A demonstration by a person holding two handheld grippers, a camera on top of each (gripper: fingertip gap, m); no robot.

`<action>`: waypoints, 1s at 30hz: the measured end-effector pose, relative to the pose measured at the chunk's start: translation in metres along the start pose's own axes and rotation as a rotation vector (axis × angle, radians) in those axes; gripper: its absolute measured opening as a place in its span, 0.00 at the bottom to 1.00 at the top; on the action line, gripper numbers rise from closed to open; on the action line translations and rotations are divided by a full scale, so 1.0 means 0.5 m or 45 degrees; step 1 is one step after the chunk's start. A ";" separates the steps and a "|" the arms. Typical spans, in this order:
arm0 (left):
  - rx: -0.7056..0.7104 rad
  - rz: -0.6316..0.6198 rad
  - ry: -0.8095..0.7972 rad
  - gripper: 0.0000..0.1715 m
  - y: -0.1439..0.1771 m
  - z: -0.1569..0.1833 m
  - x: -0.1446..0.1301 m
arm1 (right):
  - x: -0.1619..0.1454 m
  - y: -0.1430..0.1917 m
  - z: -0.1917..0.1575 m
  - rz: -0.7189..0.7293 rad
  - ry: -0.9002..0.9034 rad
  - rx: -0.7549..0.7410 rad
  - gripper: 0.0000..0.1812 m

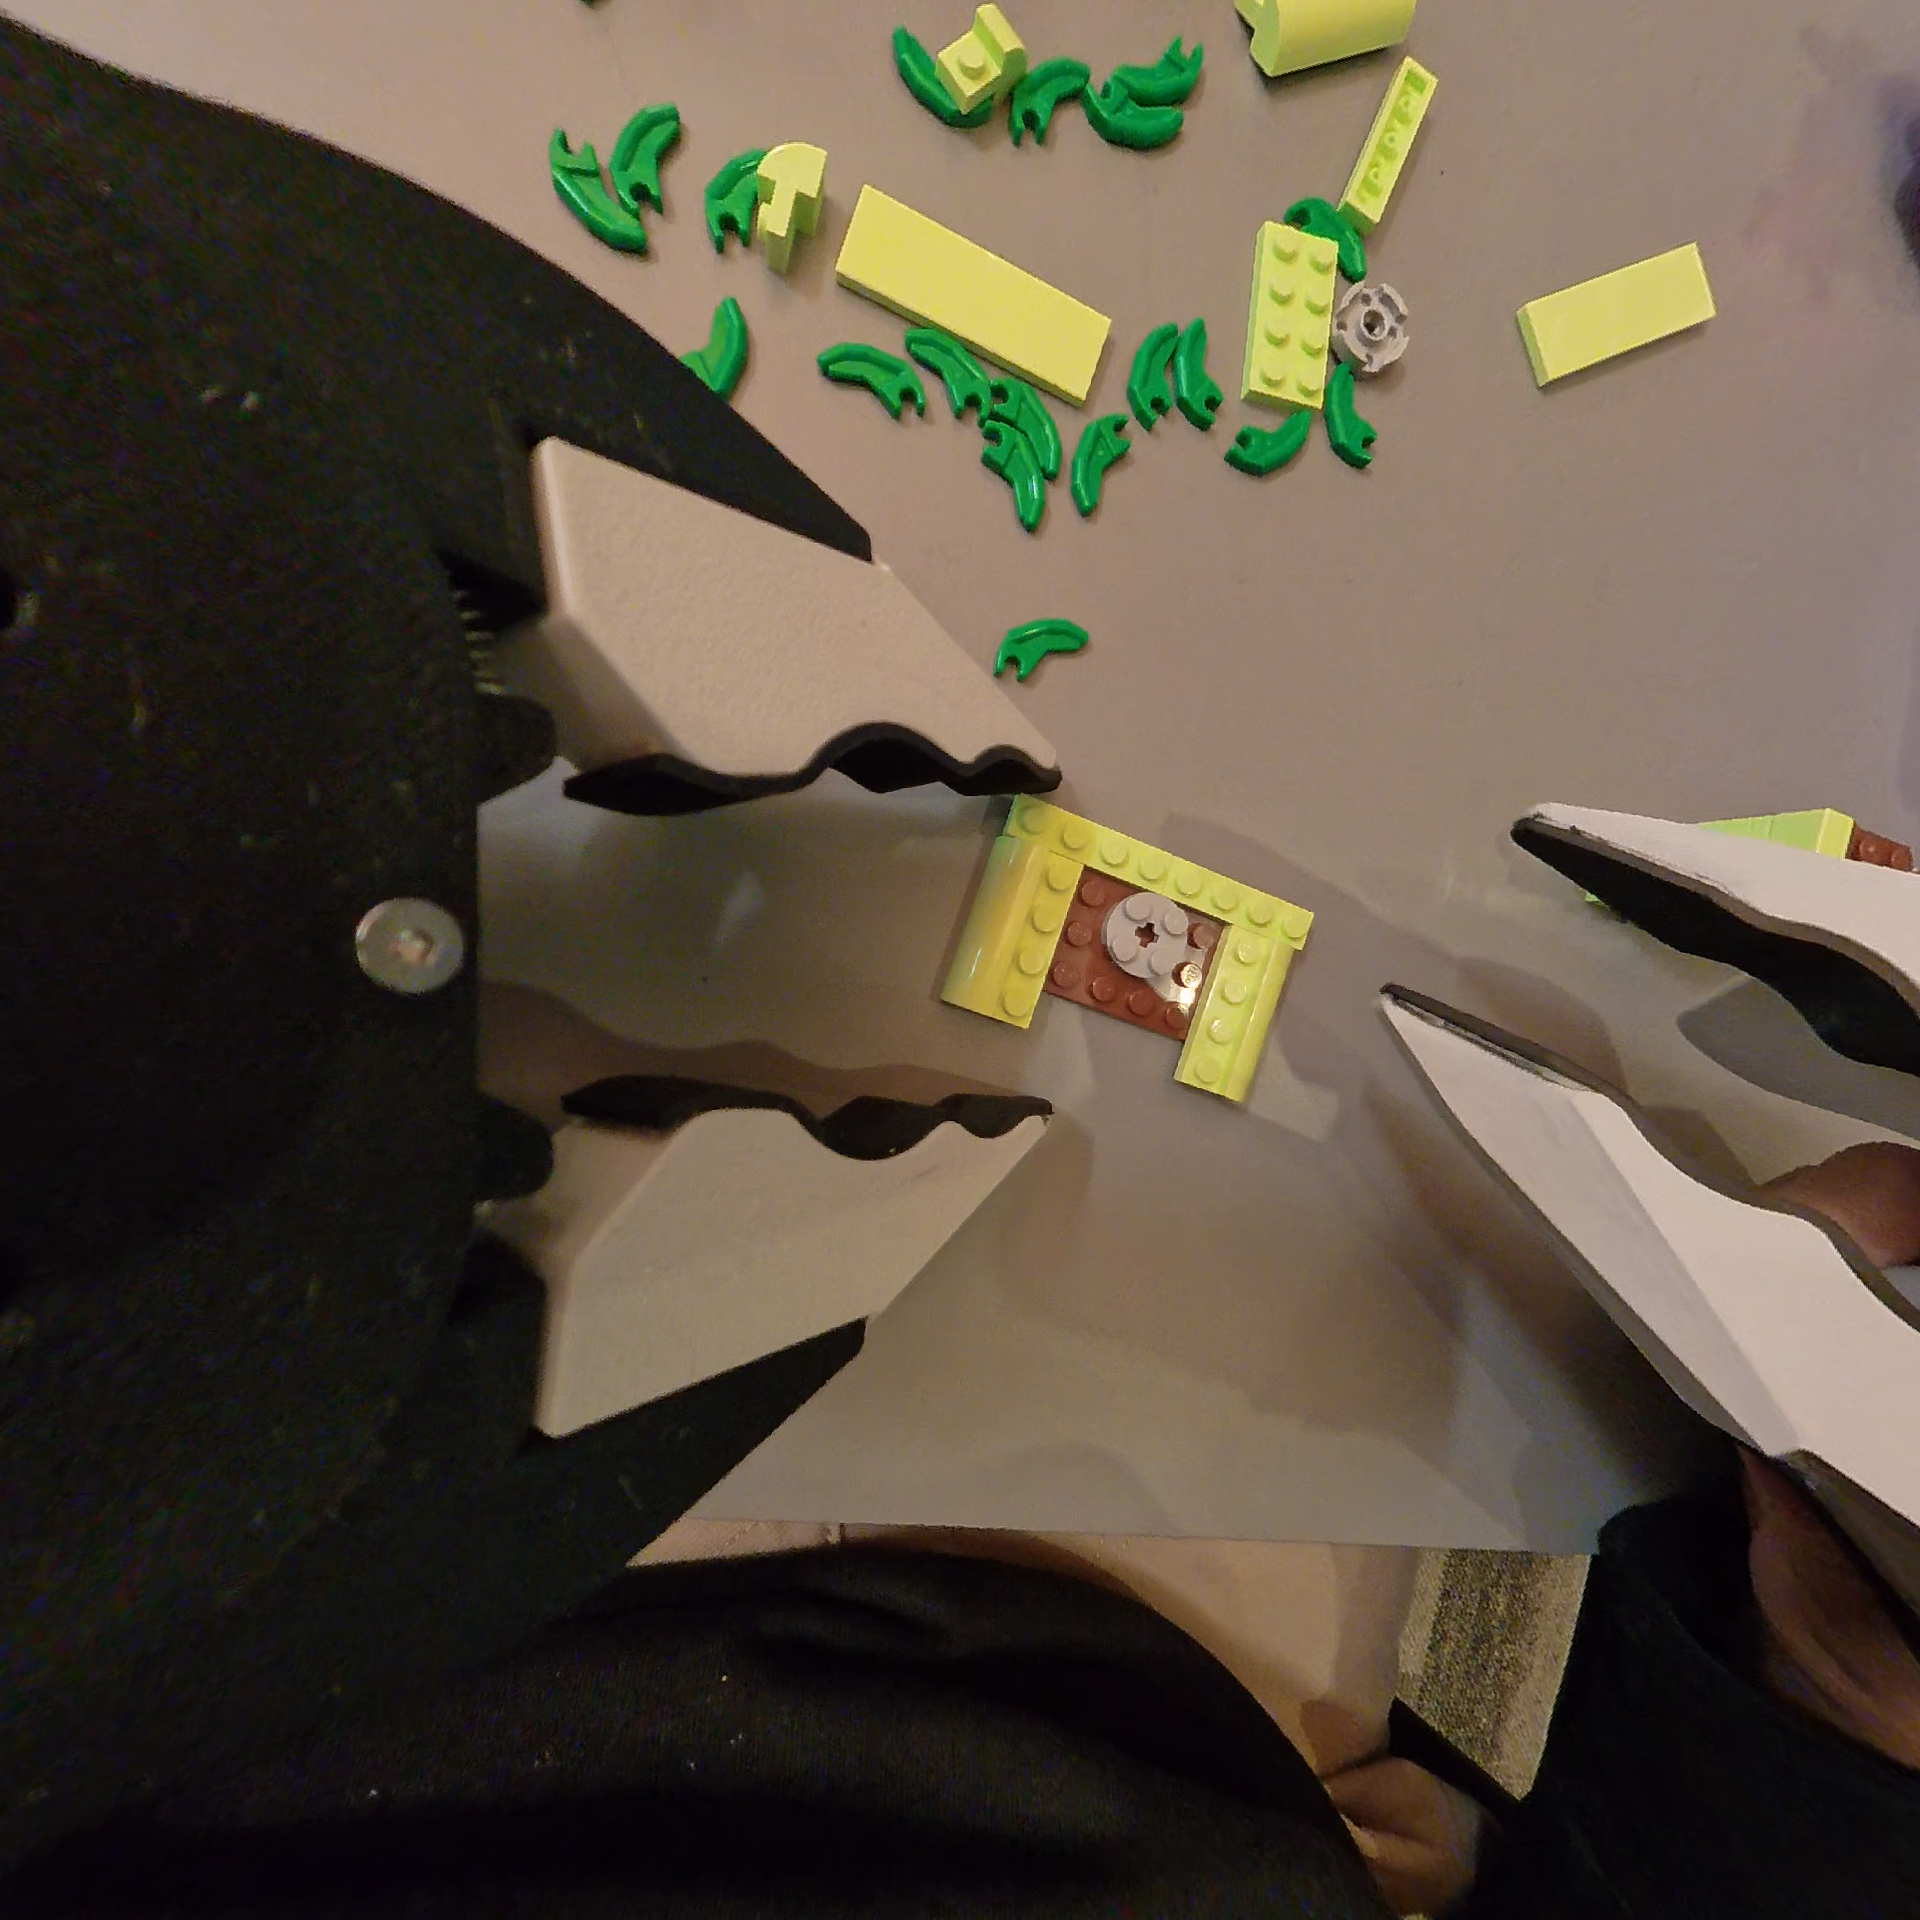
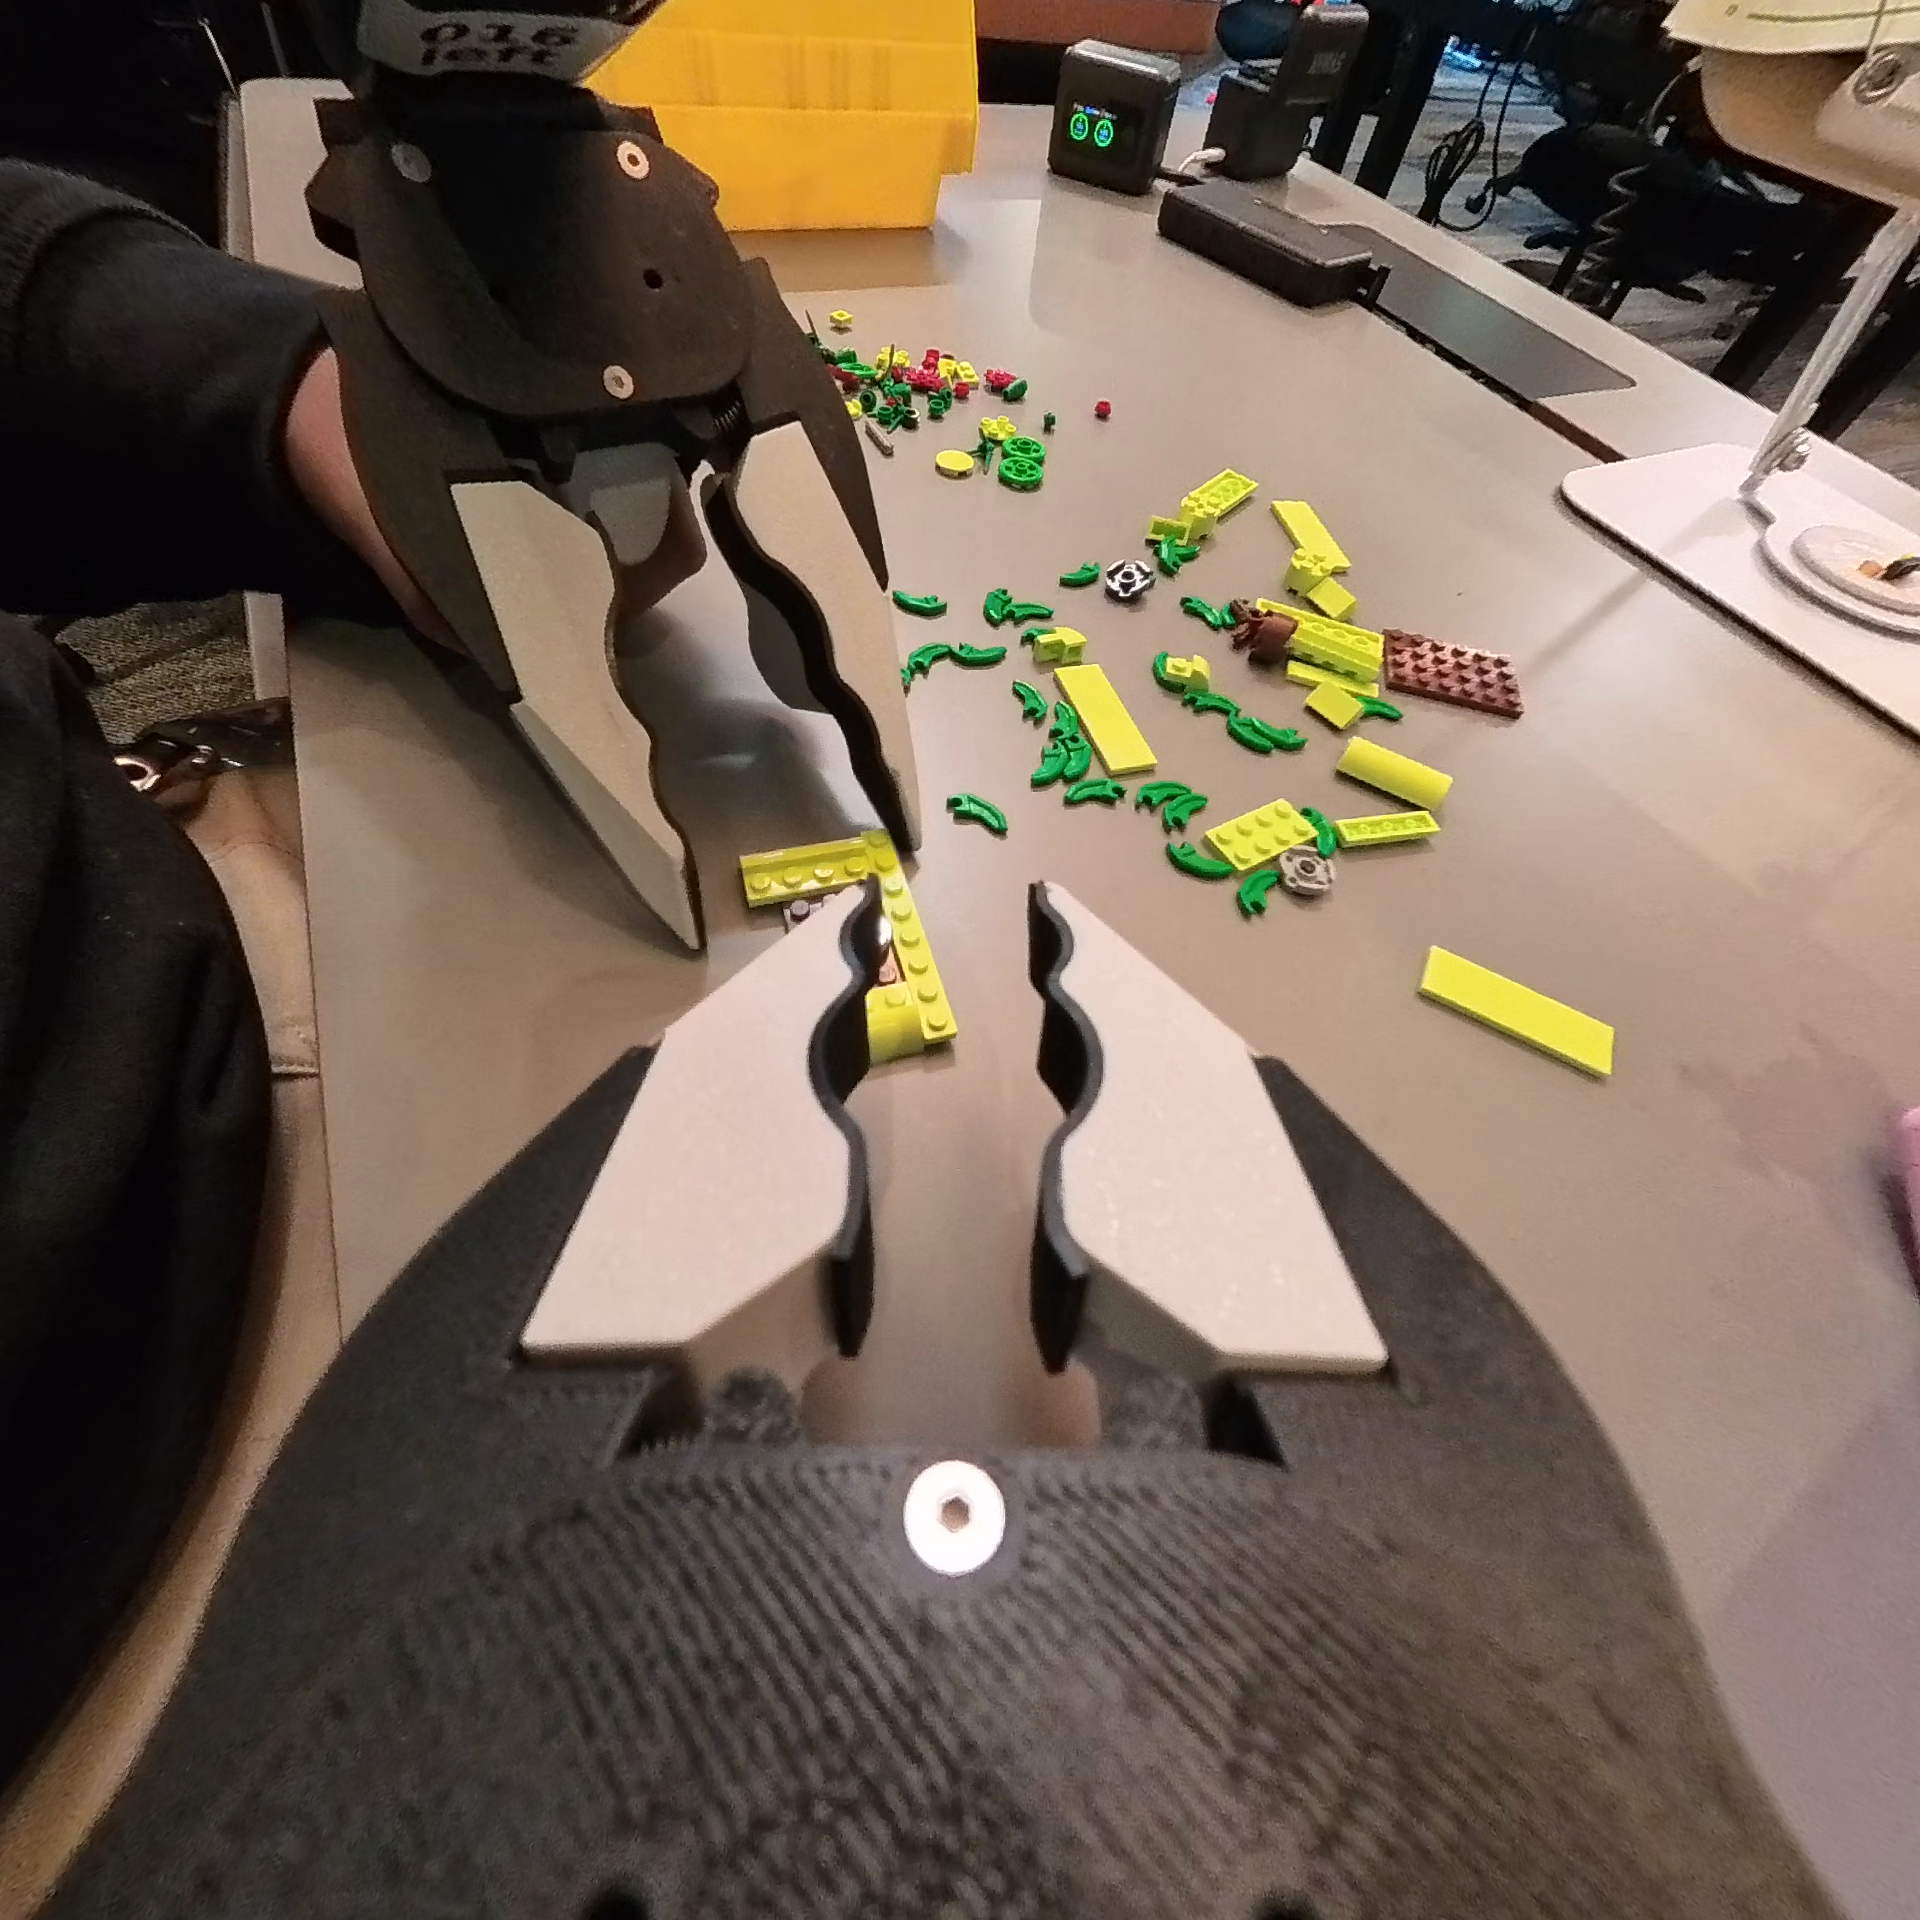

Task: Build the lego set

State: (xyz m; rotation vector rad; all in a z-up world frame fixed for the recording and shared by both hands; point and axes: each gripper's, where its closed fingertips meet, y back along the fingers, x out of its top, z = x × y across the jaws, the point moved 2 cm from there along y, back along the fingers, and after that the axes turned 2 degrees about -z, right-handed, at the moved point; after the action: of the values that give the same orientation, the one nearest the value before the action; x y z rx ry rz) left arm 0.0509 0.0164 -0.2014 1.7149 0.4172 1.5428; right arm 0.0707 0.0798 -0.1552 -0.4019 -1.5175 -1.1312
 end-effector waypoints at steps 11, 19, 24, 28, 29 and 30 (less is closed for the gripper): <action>0.025 0.156 0.116 0.34 0.053 -0.078 0.039 | 0.000 0.000 0.005 -0.002 -0.045 0.021 0.15; 0.085 -0.061 0.060 0.32 -0.037 -0.212 0.080 | -0.001 -0.002 0.000 -0.009 -0.014 0.021 0.14; 0.046 -0.099 0.083 0.27 -0.068 -0.245 0.086 | 0.002 0.002 -0.002 0.011 0.008 0.006 0.14; 0.039 -0.106 0.086 0.24 -0.066 -0.243 0.085 | 0.003 0.003 -0.003 0.019 0.028 -0.010 0.13; 0.035 -0.108 0.088 0.24 -0.066 -0.242 0.085 | 0.003 0.003 -0.004 0.017 0.032 -0.011 0.13; 0.032 -0.111 0.089 0.23 -0.065 -0.240 0.085 | 0.002 0.002 -0.004 0.013 0.035 -0.011 0.13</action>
State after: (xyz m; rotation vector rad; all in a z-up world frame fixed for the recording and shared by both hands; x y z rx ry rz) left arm -0.0455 0.1058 -0.2002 1.6436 0.5423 1.5430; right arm 0.0725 0.0782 -0.1539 -0.3981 -1.4852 -1.1316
